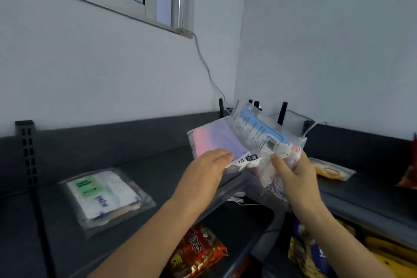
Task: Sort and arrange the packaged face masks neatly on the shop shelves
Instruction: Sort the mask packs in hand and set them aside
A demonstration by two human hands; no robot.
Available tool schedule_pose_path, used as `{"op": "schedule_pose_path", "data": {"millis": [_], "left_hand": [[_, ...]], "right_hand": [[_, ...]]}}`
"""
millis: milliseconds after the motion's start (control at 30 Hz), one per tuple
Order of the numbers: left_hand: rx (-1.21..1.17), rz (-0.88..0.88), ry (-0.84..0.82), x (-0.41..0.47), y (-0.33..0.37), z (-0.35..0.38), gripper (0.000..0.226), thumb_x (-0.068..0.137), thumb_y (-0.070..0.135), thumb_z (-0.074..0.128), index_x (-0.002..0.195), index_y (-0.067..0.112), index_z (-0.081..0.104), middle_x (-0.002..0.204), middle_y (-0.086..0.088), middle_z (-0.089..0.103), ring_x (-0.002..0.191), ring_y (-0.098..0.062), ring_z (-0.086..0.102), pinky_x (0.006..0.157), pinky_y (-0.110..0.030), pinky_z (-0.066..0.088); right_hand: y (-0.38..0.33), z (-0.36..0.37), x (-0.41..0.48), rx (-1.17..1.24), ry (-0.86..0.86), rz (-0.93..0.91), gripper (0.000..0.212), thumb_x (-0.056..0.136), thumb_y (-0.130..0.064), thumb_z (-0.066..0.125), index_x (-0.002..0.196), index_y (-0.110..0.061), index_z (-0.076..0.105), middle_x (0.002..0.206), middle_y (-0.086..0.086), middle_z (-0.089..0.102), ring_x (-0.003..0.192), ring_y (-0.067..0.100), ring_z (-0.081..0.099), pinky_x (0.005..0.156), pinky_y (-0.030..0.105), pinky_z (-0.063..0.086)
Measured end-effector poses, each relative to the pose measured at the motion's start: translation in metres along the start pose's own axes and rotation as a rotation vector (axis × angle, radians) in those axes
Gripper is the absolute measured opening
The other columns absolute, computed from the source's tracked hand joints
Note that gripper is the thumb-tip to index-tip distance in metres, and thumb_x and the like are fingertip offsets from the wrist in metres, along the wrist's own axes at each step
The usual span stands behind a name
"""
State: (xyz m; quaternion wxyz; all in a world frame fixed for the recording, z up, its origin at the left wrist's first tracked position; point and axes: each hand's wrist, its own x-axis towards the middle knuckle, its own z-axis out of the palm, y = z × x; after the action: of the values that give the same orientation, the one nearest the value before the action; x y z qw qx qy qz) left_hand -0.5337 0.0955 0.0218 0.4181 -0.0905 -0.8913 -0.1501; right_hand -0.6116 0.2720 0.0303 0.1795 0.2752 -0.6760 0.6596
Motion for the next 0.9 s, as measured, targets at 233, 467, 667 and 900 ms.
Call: {"op": "schedule_pose_path", "data": {"millis": [233,467,667,900], "left_hand": [[0.139,0.037,-0.136,0.057,-0.056,0.027,0.043,0.095,0.004,0.043,0.137,0.015,0.048,0.145,-0.001,0.043,0.135,-0.016,0.038,0.112,-0.033,0.030],[0.191,0.011,-0.121,0.098,-0.082,0.064,0.044,0.093,0.002,0.046,0.135,0.015,0.050,0.143,-0.003,0.047,0.132,-0.020,0.042,0.109,-0.034,0.034],[0.193,-0.078,-0.151,0.136,-0.092,0.122,0.044,0.094,0.003,0.043,0.137,0.015,0.048,0.143,-0.003,0.045,0.132,-0.018,0.042,0.108,-0.031,0.032],[0.267,-0.193,-0.262,0.176,-0.113,0.194,0.037,0.091,0.009,0.051,0.127,0.015,0.056,0.123,-0.004,0.061,0.105,-0.017,0.059,0.091,-0.026,0.045]], "right_hand": [[0.020,-0.004,0.050,-0.118,0.051,-0.076,0.022,0.092,-0.013,0.056,0.103,-0.031,0.053,0.096,-0.021,0.062,0.088,-0.009,0.060,0.073,0.015,0.048],[0.040,-0.027,0.097,-0.207,0.114,-0.091,0.022,0.092,-0.015,0.056,0.090,-0.036,0.051,0.087,-0.021,0.060,0.076,-0.010,0.060,0.062,0.011,0.048],[0.068,-0.043,0.152,-0.290,0.078,-0.134,0.008,0.092,-0.018,0.056,0.100,-0.018,0.054,0.083,-0.003,0.065,0.072,0.000,0.066,0.060,0.026,0.056],[0.109,-0.038,0.236,-0.386,-0.061,-0.209,0.026,0.092,-0.029,0.054,0.114,-0.017,0.050,0.091,0.020,0.067,0.082,0.038,0.065,0.064,0.055,0.054]]}}
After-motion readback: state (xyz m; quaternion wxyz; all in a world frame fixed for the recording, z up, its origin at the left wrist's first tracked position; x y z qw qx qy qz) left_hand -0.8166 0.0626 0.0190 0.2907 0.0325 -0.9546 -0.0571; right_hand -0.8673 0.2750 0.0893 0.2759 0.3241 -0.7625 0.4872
